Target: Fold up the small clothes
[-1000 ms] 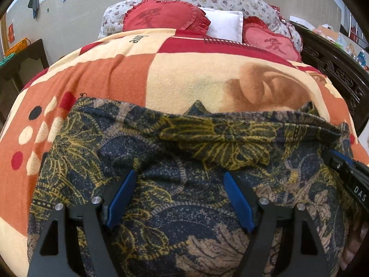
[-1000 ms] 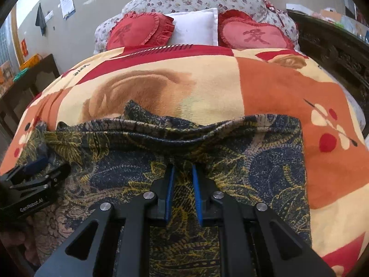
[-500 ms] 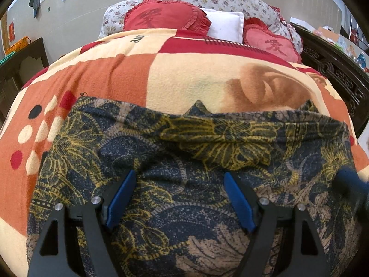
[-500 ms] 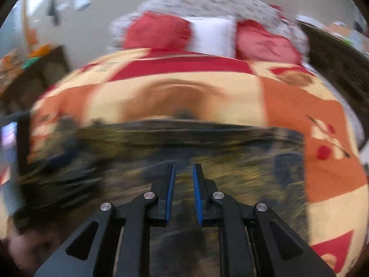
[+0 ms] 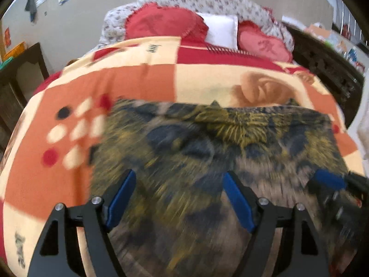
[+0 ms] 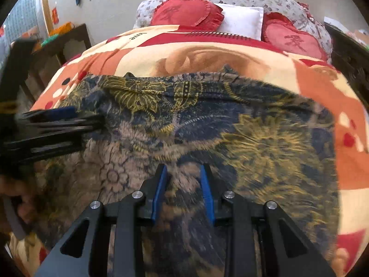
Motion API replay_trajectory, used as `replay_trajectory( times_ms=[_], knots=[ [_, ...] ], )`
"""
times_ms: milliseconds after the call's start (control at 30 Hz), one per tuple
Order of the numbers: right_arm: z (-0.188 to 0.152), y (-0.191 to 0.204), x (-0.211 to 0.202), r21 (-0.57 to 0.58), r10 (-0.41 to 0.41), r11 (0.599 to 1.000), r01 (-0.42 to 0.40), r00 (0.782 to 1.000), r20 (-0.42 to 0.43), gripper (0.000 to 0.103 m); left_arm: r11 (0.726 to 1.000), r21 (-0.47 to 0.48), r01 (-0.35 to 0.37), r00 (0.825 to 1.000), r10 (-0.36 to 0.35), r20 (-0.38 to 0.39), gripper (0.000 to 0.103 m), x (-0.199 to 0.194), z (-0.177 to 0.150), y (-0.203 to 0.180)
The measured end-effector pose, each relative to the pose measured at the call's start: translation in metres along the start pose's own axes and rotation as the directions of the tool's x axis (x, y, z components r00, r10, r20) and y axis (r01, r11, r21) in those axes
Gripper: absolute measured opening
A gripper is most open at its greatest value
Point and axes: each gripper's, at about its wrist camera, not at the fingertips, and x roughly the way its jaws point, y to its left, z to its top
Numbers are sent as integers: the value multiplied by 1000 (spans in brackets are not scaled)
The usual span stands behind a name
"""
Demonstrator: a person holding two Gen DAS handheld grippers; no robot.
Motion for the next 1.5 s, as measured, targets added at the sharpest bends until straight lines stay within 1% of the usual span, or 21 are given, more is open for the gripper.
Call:
replay_trajectory(
  times_ms=[67, 133, 200, 267, 333, 400, 467, 567, 667, 733, 800, 833, 900, 933, 967, 1033, 1100, 1200, 1300, 1400, 1500],
  knots=[
    [-15, -12, -29, 23, -11, 1000, 11, 999, 35, 32, 999, -26, 41, 999, -41, 4, 78, -19, -20, 9],
    [-32, -24, -52, 38, -60, 998, 58, 997, 51, 32, 996, -41, 79, 997, -80, -12, 57, -32, -43, 14],
    [-53, -33, -69, 51, -55, 997, 52, 997, 50, 32, 997, -36, 73, 996, -75, -41, 50, -34, -61, 14],
    [-77, -43, -72, 74, -76, 994, 75, 997, 5, 32, 999, -4, 42, 999, -42, -35, 50, -32, -77, 12],
    [-100, -57, -61, 116, -79, 990, 85, 995, -53, 35, 998, -17, 59, 998, -60, -12, 50, -29, -84, 14],
    [-116, -71, -62, 197, -13, 980, 9, 1000, 20, 38, 996, -45, 74, 997, -75, -13, 50, -26, -84, 19],
    [-119, -76, -61, 220, 13, 975, -22, 999, 44, 39, 998, -29, 60, 998, -61, -11, 50, -26, -85, 15],
    [-117, -74, -61, 211, 16, 977, -22, 999, 33, 40, 999, -4, 44, 999, -44, -13, 52, -29, -86, 11],
    [-110, -69, -69, 180, -11, 983, 16, 1000, -27, 41, 998, -14, 54, 998, -54, -18, 56, -49, -91, 11],
    [-108, -58, -85, 156, -47, 987, 47, 999, -6, 41, 999, -2, 50, 999, -50, 8, 71, -64, -101, 7],
    [-106, -39, -97, 96, -27, 995, 23, 999, 42, 41, 998, 4, 56, 998, -56, 42, 78, -73, -113, 3],
    [-105, -31, -97, 78, -24, 997, 20, 999, 41, 41, 998, 4, 57, 998, -57, 39, 83, -71, -116, 2],
    [-104, -17, -85, 54, 1, 999, -1, 1000, 9, 41, 998, 5, 55, 998, -55, -17, 86, -59, -122, 1],
    [-105, -13, -74, 45, 4, 999, -3, 1000, -23, 41, 999, 6, 51, 999, -50, -15, 88, -58, -122, 1],
    [-108, -10, -61, 39, -15, 999, 18, 998, -61, 41, 999, 5, 54, 998, -54, -17, 89, -58, -122, 0],
    [-109, -7, -59, 28, -39, 999, 40, 998, -45, 41, 998, 8, 60, 998, -60, -24, 92, -56, -121, 0],
    [-104, -5, -63, 39, -54, 998, 56, 996, -64, 41, 997, 1, 73, 997, -73, -19, 92, -58, -123, 1],
    [-88, -5, -73, 62, -60, 996, 60, 998, -11, 41, 993, -38, 110, 994, -111, -4, 93, -61, -125, 9],
    [-63, -3, -73, 60, -79, 995, 77, 996, 31, 41, 978, -130, 166, 986, -165, 16, 93, -62, -129, 28],
    [-39, -7, -57, 80, -87, 993, 83, 995, 44, 41, 958, -180, 224, 974, -221, 37, 93, -64, -131, 40],
    [-26, -21, -24, 103, -98, 990, 97, 995, 5, 41, 948, -209, 240, 971, -234, 56, 92, -76, -135, 45]
  ],
)
